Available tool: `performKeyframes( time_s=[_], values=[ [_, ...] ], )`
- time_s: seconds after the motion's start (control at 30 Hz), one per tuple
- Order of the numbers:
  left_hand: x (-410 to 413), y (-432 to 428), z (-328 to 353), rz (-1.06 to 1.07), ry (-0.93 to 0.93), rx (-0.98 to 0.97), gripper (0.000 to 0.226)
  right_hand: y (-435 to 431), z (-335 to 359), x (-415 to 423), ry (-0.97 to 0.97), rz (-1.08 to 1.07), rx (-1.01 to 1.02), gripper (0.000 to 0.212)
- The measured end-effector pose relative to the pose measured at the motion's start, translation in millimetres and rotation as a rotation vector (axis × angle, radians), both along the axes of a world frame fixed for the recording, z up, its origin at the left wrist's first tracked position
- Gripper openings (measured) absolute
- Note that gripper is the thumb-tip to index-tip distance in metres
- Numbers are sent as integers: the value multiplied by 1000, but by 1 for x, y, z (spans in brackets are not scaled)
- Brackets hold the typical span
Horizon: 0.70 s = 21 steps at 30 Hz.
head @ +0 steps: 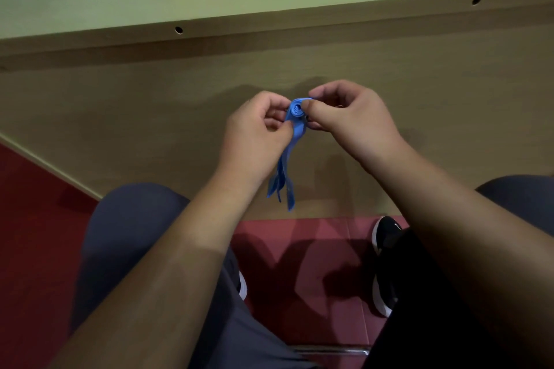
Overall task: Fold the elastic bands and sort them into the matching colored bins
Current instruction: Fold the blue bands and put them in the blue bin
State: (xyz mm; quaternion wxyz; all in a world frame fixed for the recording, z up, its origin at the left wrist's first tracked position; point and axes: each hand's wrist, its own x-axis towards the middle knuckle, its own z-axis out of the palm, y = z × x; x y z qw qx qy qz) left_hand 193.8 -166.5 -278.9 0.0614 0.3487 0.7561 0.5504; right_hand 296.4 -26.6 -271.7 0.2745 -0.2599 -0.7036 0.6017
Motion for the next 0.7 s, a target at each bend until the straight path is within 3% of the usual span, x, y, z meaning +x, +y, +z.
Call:
performKeyframes(
  time_s=[0.1,0.37,0.5,0.7],
  values=[
    [2,1,-1,-8,34,-8,24,-1,-3,-1,9,-6,13,28],
    [-13,-7,0,-273,-353,193,21,7,4,4,119,37,-32,16],
    [-14,-7,3,-380,-451,201,26,7,8,8,175,89,-48,16],
    [-8,-7,6,-374,-432,161,27,8,10,12,162,121,36,22]
  ],
)
